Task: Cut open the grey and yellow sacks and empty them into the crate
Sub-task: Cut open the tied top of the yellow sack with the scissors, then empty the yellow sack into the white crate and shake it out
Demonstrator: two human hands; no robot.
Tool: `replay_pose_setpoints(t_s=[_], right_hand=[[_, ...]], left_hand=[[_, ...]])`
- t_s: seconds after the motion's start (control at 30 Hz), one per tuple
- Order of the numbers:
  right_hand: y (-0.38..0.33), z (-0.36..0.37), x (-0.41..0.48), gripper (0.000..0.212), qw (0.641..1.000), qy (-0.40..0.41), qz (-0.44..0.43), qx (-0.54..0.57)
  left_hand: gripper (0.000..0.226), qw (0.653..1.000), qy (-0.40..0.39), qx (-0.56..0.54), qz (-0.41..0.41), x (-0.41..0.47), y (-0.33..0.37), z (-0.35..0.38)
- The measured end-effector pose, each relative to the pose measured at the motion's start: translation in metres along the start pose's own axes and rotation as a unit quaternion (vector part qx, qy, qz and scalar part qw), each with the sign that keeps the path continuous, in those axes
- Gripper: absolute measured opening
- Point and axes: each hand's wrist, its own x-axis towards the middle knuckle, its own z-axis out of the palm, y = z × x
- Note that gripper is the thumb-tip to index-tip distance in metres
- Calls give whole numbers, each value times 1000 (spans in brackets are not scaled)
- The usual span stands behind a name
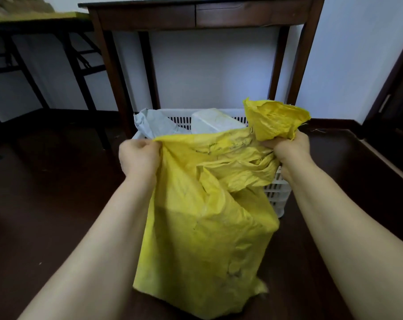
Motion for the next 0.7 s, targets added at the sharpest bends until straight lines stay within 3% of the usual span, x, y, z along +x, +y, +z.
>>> replay_pose_setpoints(t_s=[0.1,0.2,0.3,0.4,0.47,0.53,0.7], right_hand=[[1,-8,7,45,1000,1,7,3],[16,-15,16,41,1000,8,15,-14],[57,-24,22,40,996,31,55,-71],[105,-40,26,38,979,72,132,-137],[126,-50,30,34,967,108,160,-169],[135,-57,33,31,959,127,166,-192],[137,-38,23,32,954,64,78,-284]], left_hand=[[32,996,-2,-80,49,-6,32,8],[32,993,-50,-76,73,-16,41,16],[17,980,-173,73,66,-26,24,22],[27,927,-313,207,-11,-29,6,16],[29,924,-328,196,-17,-21,1,6],[55,914,-335,231,-7,-7,-13,-2],[101,787,-395,474,13,14,-37,12]])
